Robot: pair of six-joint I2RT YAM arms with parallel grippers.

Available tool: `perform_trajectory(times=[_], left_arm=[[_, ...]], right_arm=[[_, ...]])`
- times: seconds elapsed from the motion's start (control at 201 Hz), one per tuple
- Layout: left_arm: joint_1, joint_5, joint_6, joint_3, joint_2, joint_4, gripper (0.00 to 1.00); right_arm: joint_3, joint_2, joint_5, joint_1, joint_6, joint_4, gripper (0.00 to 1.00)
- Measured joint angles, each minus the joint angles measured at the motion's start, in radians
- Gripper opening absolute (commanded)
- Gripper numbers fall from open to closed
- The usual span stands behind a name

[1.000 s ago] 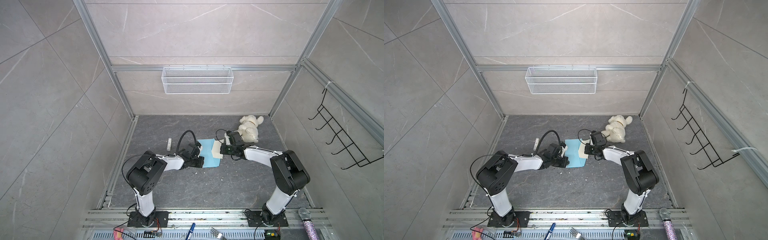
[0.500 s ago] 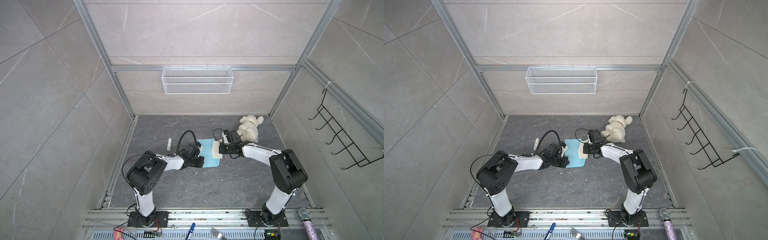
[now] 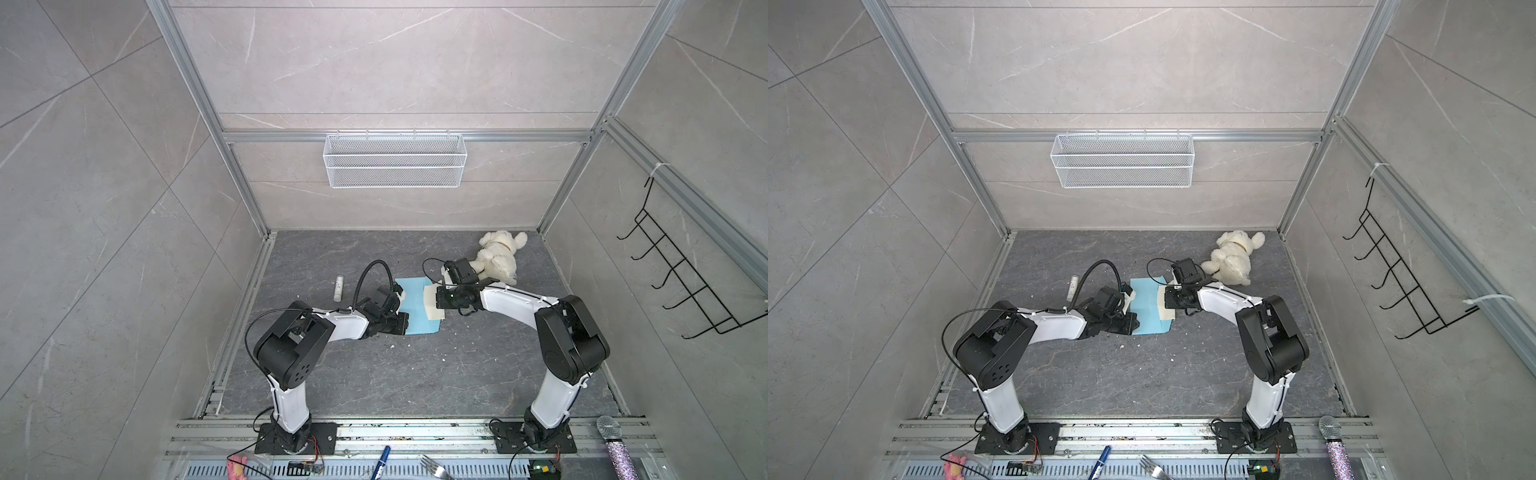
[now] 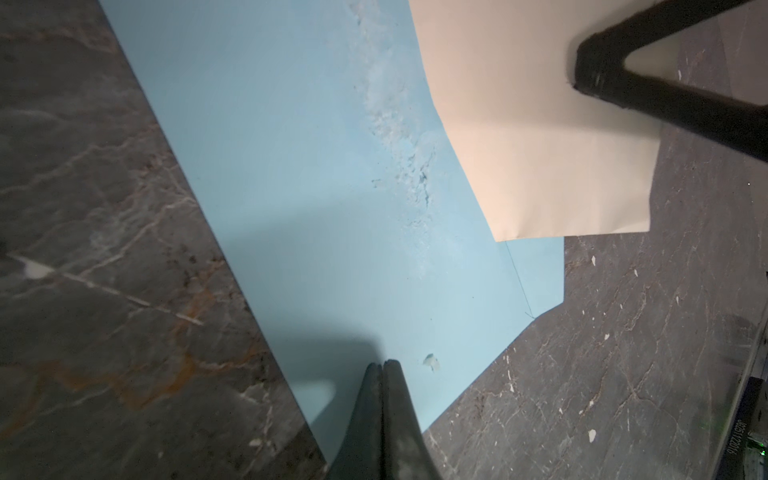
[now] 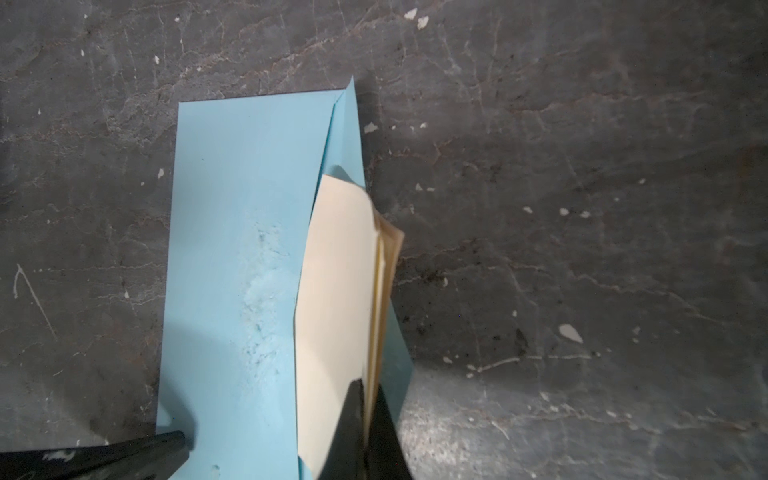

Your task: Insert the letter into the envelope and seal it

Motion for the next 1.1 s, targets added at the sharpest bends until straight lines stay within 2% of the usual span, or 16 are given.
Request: perform_trajectory(times=[0.568,0.767,0.861,0.961,1.095], left_arm=[[0.001,0.001,0.001,0.0,0.0,0.001,0.0],[0.008,-0.001,-0.006,-0.011,-0.016,0.01,0.27],[0.026,-0.011,-0.011,-0.035,-0.056,0.006,0.36],[0.054,-0.026,-0.017,-0.051,-0.105,0.0,0.42],[0.091,-0.025,-0.02,-0.052,-0.137,0.007,0.45]], right_arm=[[0.047,0.064,-0.051,0.0,-0.001,-0.02,0.0],[0.056,0.069,-0.055,0.0,-0.003,-0.023,0.0],[0.056,0.069,-0.055,0.0,-0.01,-0.026,0.0],[0.056,0.069,-0.057,0.0,-0.016,-0.027,0.0],[0.056,0.07,-0.062,0.0,-0.024,-0.027,0.0]])
